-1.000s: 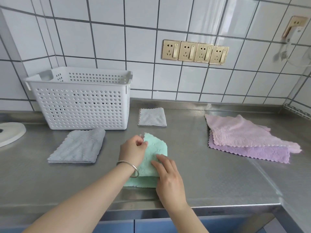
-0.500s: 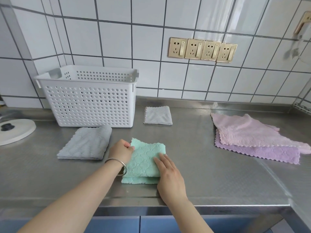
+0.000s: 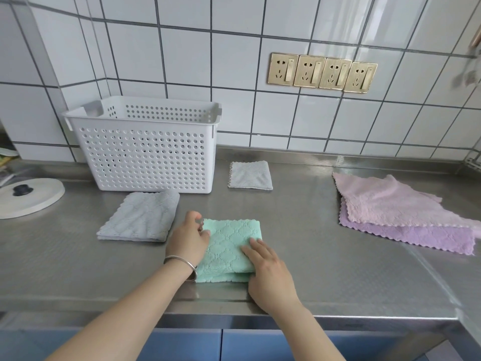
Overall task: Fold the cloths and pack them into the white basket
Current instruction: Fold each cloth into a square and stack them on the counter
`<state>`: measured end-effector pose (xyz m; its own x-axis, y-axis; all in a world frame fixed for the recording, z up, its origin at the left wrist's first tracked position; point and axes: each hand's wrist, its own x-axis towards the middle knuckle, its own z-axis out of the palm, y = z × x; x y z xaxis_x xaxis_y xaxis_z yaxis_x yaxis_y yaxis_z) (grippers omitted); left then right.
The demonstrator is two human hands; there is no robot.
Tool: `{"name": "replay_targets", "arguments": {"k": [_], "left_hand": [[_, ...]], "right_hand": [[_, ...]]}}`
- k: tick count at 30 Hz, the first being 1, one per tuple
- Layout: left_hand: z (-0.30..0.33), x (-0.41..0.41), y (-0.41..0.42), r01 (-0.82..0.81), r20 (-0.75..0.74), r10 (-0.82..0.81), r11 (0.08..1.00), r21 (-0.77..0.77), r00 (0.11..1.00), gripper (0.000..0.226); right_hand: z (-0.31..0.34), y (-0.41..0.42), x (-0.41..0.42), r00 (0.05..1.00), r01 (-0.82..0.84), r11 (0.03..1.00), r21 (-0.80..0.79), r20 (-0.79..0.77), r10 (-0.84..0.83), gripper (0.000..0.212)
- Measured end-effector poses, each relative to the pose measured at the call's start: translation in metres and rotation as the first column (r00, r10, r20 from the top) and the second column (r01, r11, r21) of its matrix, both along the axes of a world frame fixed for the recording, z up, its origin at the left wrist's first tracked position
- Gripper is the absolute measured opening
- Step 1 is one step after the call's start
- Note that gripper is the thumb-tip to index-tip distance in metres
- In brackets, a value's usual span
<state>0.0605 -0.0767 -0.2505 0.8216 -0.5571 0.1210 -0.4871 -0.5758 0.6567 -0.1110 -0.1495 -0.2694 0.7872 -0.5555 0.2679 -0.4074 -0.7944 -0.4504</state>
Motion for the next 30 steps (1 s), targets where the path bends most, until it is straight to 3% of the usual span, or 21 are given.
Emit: {"name": "replay_targets", "arguments": {"k": [3,5,8,11,15,17,20,23,27,30], "left_hand": [[0.001,-0.006,0.008,0.003,0.247,-0.008,1.0,0.021,0.969,0.046],[0.004,-0.013,0.008,0.149,0.306,-0.184,0.98,0.134,0.934,0.061],[-0.003,-0.028,0.009,0.309,0.21,-0.439,0.834,0.458,0.874,0.089],[-0.01,-0.034,0.011,0.314,0.144,-0.483,0.74,0.595,0.864,0.096],[-0.008,-0.029,0.01,0.334,0.09,-0.467,0.74,0.584,0.88,0.071],[-0.01,-0.03,0.015,0.338,0.049,-0.441,0.749,0.57,0.896,0.073],[-0.009,-0.025,0.027,0.126,0.12,-0.184,0.915,0.383,0.976,0.083],[0.0,-0.025,0.032,-0.086,0.202,0.028,0.954,0.287,0.979,0.059],[-0.003,-0.034,0.024,-0.057,0.137,0.009,0.932,0.357,0.991,0.051],[-0.004,-0.039,0.022,-0.007,0.103,-0.025,0.954,0.299,0.994,0.042]], "right_hand": [[0.016,-0.005,-0.006,0.994,-0.096,0.987,0.125,0.056,0.089,0.071],[0.027,-0.012,0.0,0.991,-0.109,0.964,0.241,0.105,0.085,0.069],[0.027,-0.014,0.014,0.985,-0.081,0.994,0.071,-0.145,0.09,0.075],[0.013,-0.01,0.015,0.925,-0.077,0.997,-0.029,-0.374,0.061,0.102],[0.009,-0.009,0.015,0.908,-0.048,0.998,-0.038,-0.418,0.028,0.096],[0.01,-0.008,0.015,0.905,-0.045,0.999,0.017,-0.422,0.048,0.075],[0.019,-0.009,0.014,0.98,0.071,0.974,0.213,-0.196,-0.029,0.056],[0.028,-0.016,0.011,0.952,0.285,0.89,0.355,0.001,-0.306,0.05],[0.024,-0.012,0.014,0.941,0.335,0.855,0.395,-0.096,-0.324,0.052],[0.023,-0.009,0.015,0.94,0.323,0.835,0.445,-0.052,-0.336,0.051]]}}
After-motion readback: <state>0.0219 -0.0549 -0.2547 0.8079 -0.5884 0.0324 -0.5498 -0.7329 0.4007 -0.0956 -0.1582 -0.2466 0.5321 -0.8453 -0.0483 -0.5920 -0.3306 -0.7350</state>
